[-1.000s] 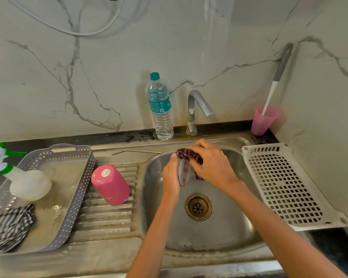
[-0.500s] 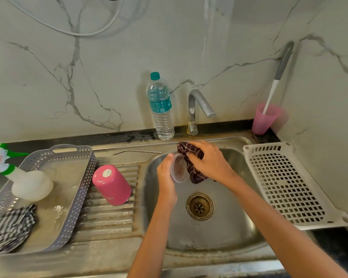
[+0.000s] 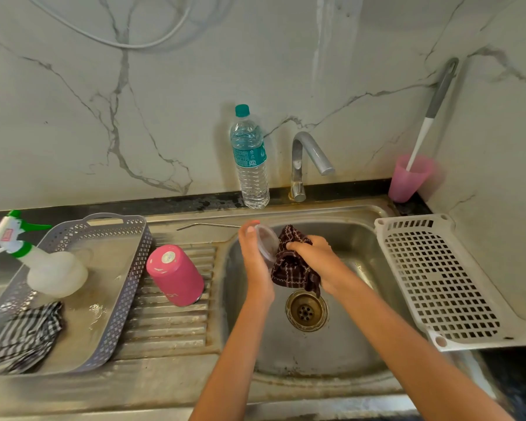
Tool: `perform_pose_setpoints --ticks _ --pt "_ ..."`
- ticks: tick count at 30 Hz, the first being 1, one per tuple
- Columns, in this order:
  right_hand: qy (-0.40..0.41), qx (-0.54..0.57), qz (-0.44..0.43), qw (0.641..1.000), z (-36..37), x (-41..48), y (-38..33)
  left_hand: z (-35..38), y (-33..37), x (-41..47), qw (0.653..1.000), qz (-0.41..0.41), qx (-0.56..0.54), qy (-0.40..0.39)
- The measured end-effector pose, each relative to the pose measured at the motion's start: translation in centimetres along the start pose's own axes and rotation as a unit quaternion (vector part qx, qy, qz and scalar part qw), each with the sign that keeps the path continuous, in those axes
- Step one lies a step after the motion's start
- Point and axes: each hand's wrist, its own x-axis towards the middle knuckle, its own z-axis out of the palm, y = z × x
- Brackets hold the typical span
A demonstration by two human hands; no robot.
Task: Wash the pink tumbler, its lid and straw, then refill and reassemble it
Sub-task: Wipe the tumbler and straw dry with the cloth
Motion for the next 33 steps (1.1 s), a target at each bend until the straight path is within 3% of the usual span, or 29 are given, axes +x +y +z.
perform_pose_setpoints --ticks 4,8,10,11,13,14,18,21,26,27,29,30,33 --pt "-0.07 0.097 0.095 0.988 -0.2 -0.1 -0.1 0.2 0.4 1.3 0.987 0.101 0.112 -0.062" --pt "-0.111 0.167 0.101 0.974 -0.8 -0.8 0.1 -0.8 -0.2 3.3 0.97 0.126 0.186 -0.088" --pt "-0.061 0.073 0.022 0.995 -0.9 -0.3 0.6 -1.5 -0.3 3.7 0.971 0.102 0.185 -0.111" --pt "-0.012 -0.049 -0.057 0.997 -1.0 0.2 0.8 -1.7 -0.2 3.4 0.971 0.086 0.177 -0.135" --pt "0.053 -0.261 -0.209 0.941 -0.7 0.6 0.9 -1.7 -0.2 2.8 0.967 0.048 0.175 -0.178" --pt "0.047 -0.294 -0.256 0.92 -0.4 0.6 1.0 -1.6 -0.2 2.5 0.965 0.032 0.181 -0.185" --pt "-0.061 -0.292 -0.327 0.897 0.3 0.3 1.1 -1.6 0.4 2.5 0.969 -0.024 0.155 -0.189" --pt "-0.119 -0.353 -0.359 0.856 -0.3 0.3 0.5 -2.4 0.8 2.9 0.965 -0.065 0.147 -0.208" --pt "-0.068 -0.582 -0.465 0.664 -0.4 0.5 0.4 -1.8 1.1 3.0 0.96 -0.199 0.14 -0.139" --pt "-0.047 -0.606 -0.471 0.64 -0.2 0.8 0.7 -1.4 1.2 3.3 0.959 -0.209 0.149 -0.122" --pt "0.002 -0.617 -0.459 0.64 0.3 1.5 1.3 -0.8 1.4 4.1 0.961 -0.156 0.208 -0.095" --pt "0.025 -0.6 -0.446 0.663 0.3 1.9 1.4 -0.7 1.4 4.7 0.952 -0.094 0.278 -0.085" --pt "0.053 -0.534 -0.399 0.744 -0.4 2.9 2.0 -2.1 1.7 7.2 0.85 0.066 0.522 0.004"
